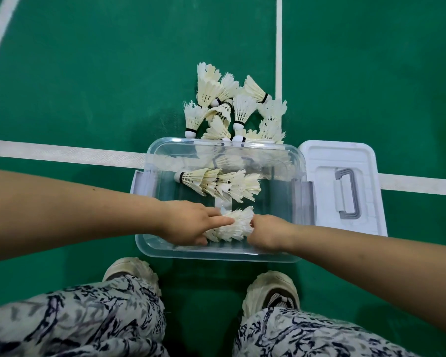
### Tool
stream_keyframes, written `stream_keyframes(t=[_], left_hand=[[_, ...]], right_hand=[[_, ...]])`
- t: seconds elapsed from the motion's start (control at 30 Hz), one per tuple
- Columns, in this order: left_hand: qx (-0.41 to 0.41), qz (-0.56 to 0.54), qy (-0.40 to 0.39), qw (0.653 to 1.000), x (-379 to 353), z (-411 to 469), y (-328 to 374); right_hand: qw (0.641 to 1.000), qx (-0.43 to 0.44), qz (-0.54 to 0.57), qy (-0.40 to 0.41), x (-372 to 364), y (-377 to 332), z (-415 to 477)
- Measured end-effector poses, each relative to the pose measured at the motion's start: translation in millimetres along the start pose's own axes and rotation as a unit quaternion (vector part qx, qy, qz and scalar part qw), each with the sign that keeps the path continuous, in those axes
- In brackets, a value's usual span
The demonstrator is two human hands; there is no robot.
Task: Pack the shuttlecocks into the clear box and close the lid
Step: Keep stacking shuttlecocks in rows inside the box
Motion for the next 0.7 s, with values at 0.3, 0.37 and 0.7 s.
stream_keyframes(t=[0.3, 0.37, 0.7], left_hand=[[0.018, -0.007, 0.017, 1.0, 7.8, -2.8, -5.0], [0.017, 0.0, 0.045, 0.999, 17.9, -6.5, -4.5], [0.018, -0.016, 0.288, 0.957, 101.1, -44.5, -12.5]], right_hand=[[0.999, -0.018, -0.017, -0.022, 23.9, -6.4, -12.2], [1.0, -0.001, 0.014, 0.006, 34.2, -7.1, -16.6], [0.939, 0.144, 0.294, 0.11, 93.2, -7.7, -27.9]])
Point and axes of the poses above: each hand's wrist, its own z-axis towards the middle knuckle, its own x-axis out of the back of the hand, y = z × x, the point moved 3 cm from there along z, towards the middle knuckle, and after that the axes turned 13 degrees about -y, right-handed, at the moved point
